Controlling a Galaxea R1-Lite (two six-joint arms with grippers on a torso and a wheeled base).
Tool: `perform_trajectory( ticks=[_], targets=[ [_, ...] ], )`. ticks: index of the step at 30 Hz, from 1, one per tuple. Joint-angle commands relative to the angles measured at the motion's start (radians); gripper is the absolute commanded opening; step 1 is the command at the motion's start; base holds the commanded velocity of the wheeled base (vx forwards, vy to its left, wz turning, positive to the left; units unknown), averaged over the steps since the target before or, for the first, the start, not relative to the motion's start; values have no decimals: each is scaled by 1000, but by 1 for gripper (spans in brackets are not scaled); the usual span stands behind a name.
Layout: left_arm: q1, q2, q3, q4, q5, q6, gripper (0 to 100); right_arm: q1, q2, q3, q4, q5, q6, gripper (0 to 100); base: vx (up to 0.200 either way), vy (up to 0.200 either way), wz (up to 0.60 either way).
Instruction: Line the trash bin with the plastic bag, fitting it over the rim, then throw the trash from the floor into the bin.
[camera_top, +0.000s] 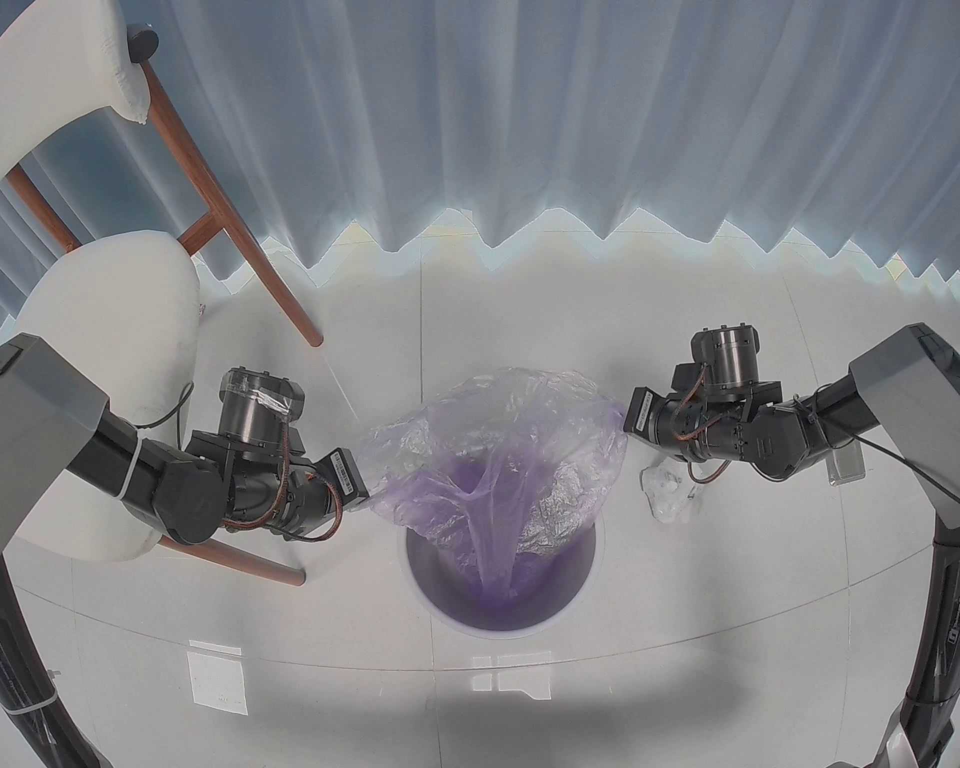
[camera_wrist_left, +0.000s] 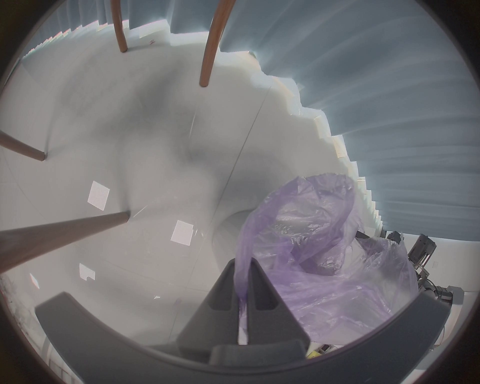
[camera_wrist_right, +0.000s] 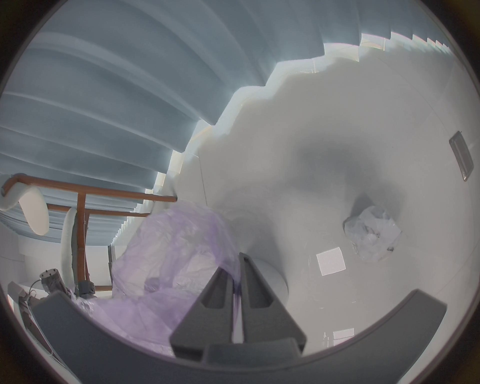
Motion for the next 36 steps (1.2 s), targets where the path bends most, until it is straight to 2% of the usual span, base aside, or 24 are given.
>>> perform_trajectory(
  ticks=[1,4,12,14,29,36],
  targets=[
    [5,12,3,20,0,-1,0,-6,13,46,-4,3,-17,0,0,0,0],
    [14,18,6,24,0,-1,0,-19,13,85,-6,5,-48,0,0,0,0],
    [19,33,36,22,-1,-3,0,-30,6,149,-42,20,-55,0,0,0,0],
    [22,47,39,22,-1,-9,0,-30,6,194,-105,20,-52,0,0,0,0],
    [22,38,158,10,-3,-12,0,-32,-13,388,-295,20,-43,0,0,0,0],
    [22,24,244,-99,0,-14,0,-32,-26,483,-423,19,-23,0,0,0,0]
  ],
)
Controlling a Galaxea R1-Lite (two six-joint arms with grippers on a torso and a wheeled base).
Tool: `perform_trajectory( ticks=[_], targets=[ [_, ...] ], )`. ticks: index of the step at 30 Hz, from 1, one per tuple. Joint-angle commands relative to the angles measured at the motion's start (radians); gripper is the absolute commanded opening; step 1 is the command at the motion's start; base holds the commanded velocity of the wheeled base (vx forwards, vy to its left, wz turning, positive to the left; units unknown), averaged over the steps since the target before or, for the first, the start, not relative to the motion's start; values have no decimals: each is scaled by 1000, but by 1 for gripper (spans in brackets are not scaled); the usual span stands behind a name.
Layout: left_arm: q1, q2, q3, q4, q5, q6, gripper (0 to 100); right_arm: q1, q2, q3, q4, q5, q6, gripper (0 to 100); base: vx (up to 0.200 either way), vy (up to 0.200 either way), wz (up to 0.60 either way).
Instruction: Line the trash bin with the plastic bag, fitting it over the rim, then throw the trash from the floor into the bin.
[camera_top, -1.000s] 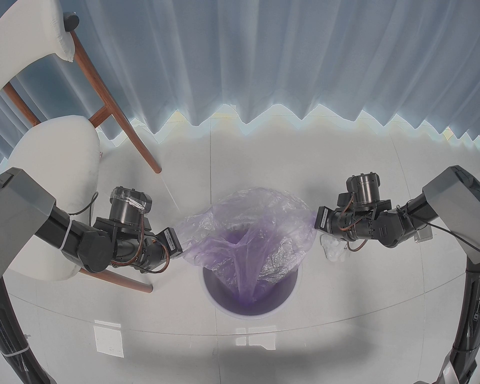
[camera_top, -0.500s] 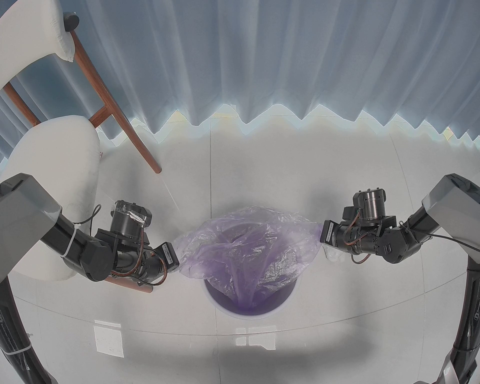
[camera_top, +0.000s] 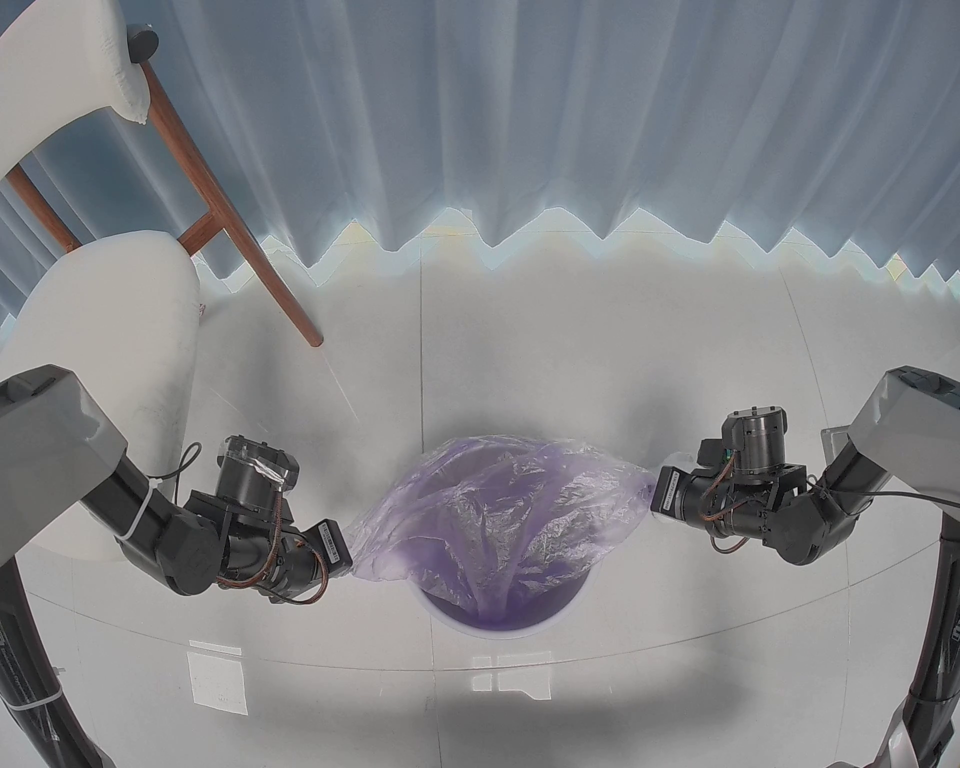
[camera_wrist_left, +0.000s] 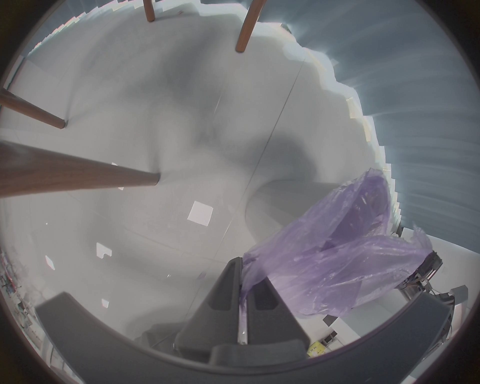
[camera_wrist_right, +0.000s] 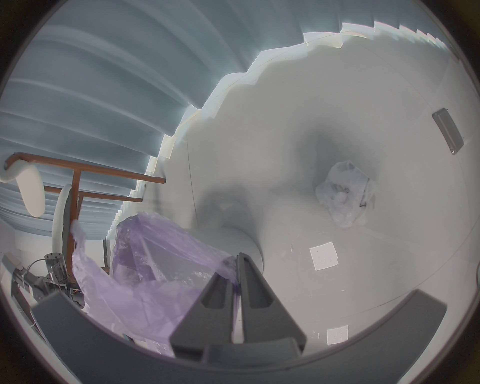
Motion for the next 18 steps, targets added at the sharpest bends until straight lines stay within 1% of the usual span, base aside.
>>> perform_trajectory(
  ticks=[1,4,5,7,8,9,10,11,12,13,14,18],
  targets=[
    [4,-11,56,-79,2,-5,0,1,-12,43,-48,0,15,0,0,0,0],
    [2,-11,74,-163,31,-19,0,-1,-24,44,-51,6,30,0,0,0,0],
    [0,-7,79,-192,48,-23,0,-1,-33,47,-48,14,38,100,0,0,0],
    [0,-11,97,-222,51,-26,0,1,-50,61,-48,15,61,100,0,0,0],
    [0,-11,100,-223,49,-26,100,1,-53,64,-51,15,65,100,0,0,0],
    [0,-11,100,-223,49,-26,100,1,-53,64,-51,15,65,100,0,0,0],
    [-1,-18,123,-226,48,-22,100,1,-94,89,-45,15,130,100,0,0,0],
    [-1,-21,125,-228,48,-25,100,1,-119,104,-43,15,173,100,0,0,0],
    [-1,-21,125,-228,49,-25,100,1,-120,104,-43,15,177,100,0,0,0],
    [-3,-23,128,-228,55,-31,100,-7,-159,124,-33,14,240,100,0,0,0],
    [-4,-24,134,-228,55,-37,100,-19,-176,130,-23,15,265,100,0,0,0],
    [0,-57,158,-240,60,-68,100,-52,-277,121,95,20,372,100,0,0,0]
  ],
)
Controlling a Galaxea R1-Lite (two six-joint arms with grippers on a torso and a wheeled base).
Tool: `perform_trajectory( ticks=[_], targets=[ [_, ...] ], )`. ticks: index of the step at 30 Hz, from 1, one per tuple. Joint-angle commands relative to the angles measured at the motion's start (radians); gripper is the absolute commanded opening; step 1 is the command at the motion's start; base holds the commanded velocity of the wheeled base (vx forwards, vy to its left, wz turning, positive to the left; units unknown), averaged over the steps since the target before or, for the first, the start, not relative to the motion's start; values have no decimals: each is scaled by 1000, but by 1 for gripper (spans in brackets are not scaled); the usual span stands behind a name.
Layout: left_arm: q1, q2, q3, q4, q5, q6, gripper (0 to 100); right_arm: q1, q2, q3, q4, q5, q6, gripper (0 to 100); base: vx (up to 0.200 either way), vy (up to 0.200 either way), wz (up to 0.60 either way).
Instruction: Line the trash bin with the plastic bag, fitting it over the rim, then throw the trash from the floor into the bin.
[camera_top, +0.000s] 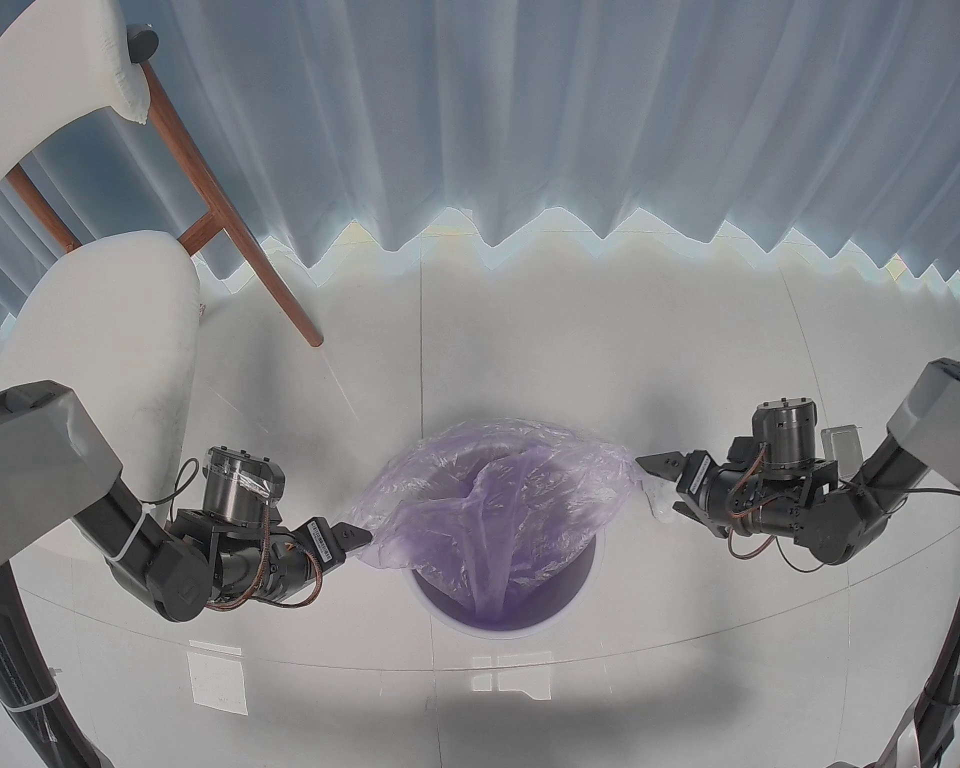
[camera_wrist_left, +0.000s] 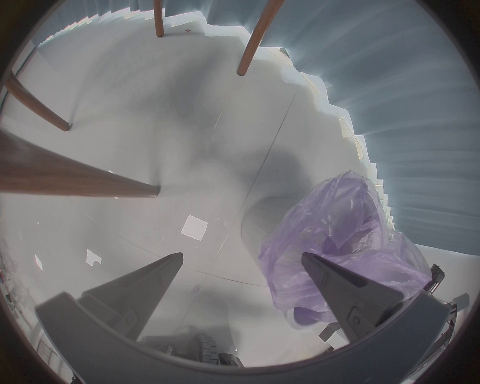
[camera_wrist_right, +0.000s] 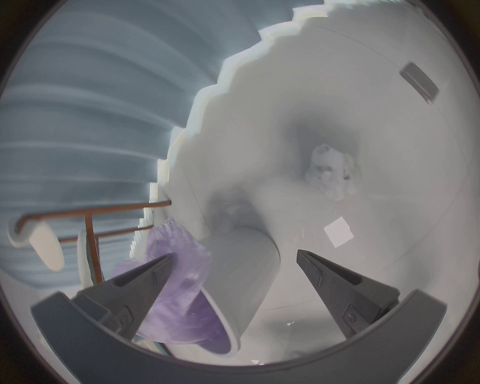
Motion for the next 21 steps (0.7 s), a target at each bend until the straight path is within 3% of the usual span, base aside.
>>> perform_trajectory(
  ticks=[1,2,7,14,19,21],
  targets=[
    [2,-44,37,-14,6,-30,100,-38,-160,15,99,5,109,100,0,0,0],
    [5,-78,51,-18,6,-49,100,-41,-203,-4,154,11,173,100,0,0,0],
    [2,-250,91,-17,6,-95,100,-41,-293,-91,312,16,297,100,0,0,0],
    [-82,-420,87,14,-40,-167,100,17,-318,-219,542,20,303,100,0,0,0],
    [-151,-394,-41,158,-59,-322,100,60,-310,-234,565,16,299,100,0,0,0],
    [-162,-305,-161,279,-60,-428,100,71,-313,-229,565,13,297,100,0,0,0]
  ],
)
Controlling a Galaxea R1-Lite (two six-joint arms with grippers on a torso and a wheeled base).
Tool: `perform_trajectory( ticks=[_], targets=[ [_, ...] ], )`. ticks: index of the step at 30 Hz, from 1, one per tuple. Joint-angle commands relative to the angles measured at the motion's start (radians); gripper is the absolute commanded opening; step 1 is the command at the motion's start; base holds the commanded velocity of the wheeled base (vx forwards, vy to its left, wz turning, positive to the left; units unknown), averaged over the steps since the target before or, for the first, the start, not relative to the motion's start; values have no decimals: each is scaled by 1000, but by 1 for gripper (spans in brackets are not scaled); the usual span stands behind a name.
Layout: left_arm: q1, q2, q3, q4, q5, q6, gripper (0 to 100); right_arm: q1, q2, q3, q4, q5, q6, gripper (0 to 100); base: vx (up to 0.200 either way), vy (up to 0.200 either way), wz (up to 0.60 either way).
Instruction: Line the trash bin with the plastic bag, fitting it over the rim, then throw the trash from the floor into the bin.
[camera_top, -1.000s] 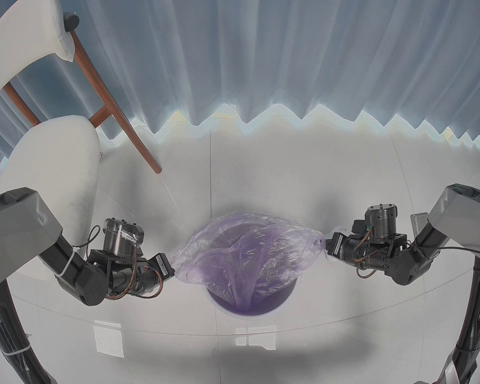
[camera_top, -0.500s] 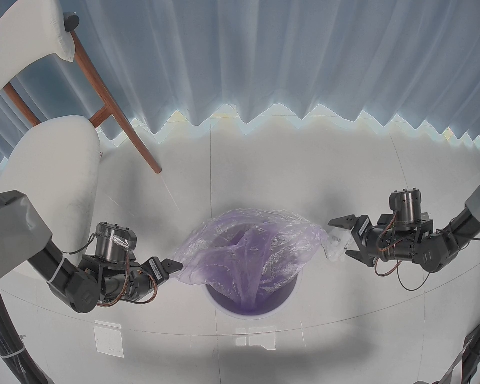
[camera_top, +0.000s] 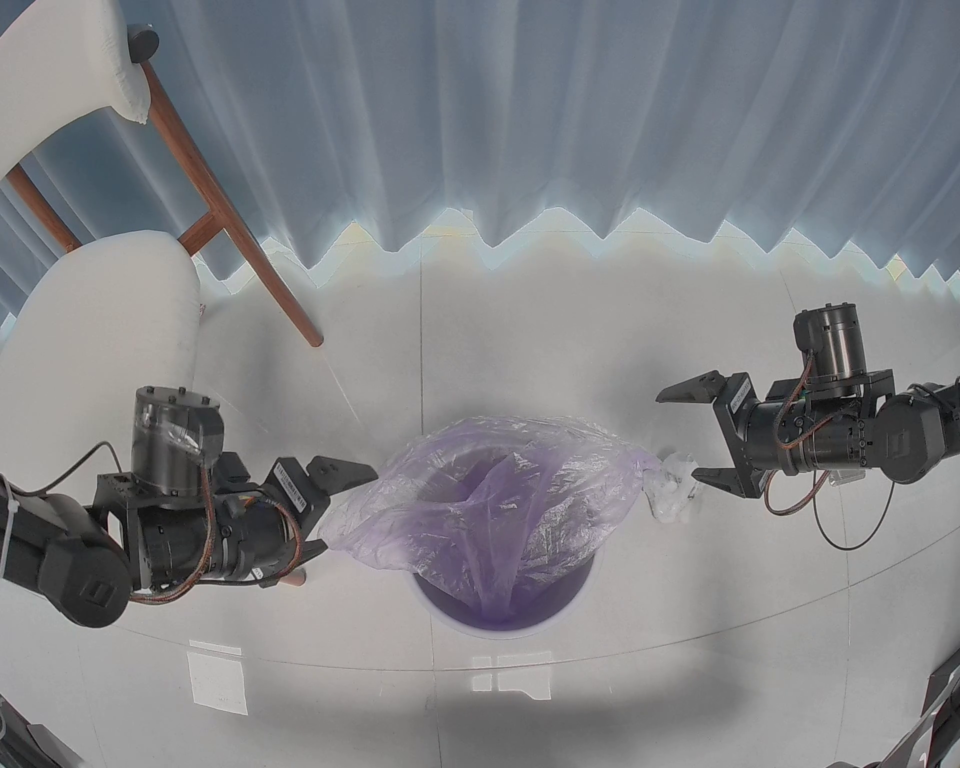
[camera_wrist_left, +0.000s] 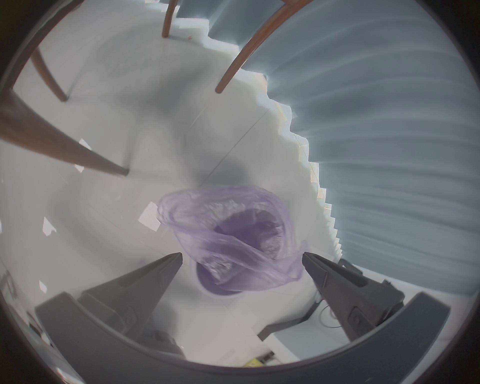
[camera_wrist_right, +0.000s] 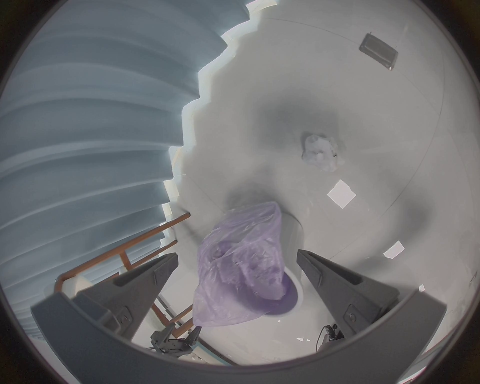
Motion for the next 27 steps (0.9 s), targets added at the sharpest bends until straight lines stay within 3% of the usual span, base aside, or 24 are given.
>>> perform_trajectory(
  ticks=[1,5,11,14,18,25,26,27],
  targets=[
    [-58,71,-199,171,-13,-161,100,45,-22,-17,13,-4,1,100,0,0,0],
    [-52,178,-354,278,-14,-306,100,42,-23,-16,16,-6,-1,100,0,0,0],
    [-61,287,-509,401,-45,-404,100,42,-43,-6,21,-27,-25,100,0,0,0],
    [-73,324,-586,473,-108,-424,100,46,-58,9,21,-30,-30,100,0,0,0],
    [-82,379,-669,539,-116,-423,100,43,-58,20,21,-33,-41,100,0,0,0],
    [-93,411,-684,550,-110,-418,100,48,-52,41,21,-33,-97,100,0,0,0],
    [-99,407,-681,554,-110,-418,0,48,-52,41,21,-33,-101,100,0,0,0],
    [-104,402,-678,567,-111,-418,0,49,-54,41,24,-33,-101,100,0,0,0]
  ],
)
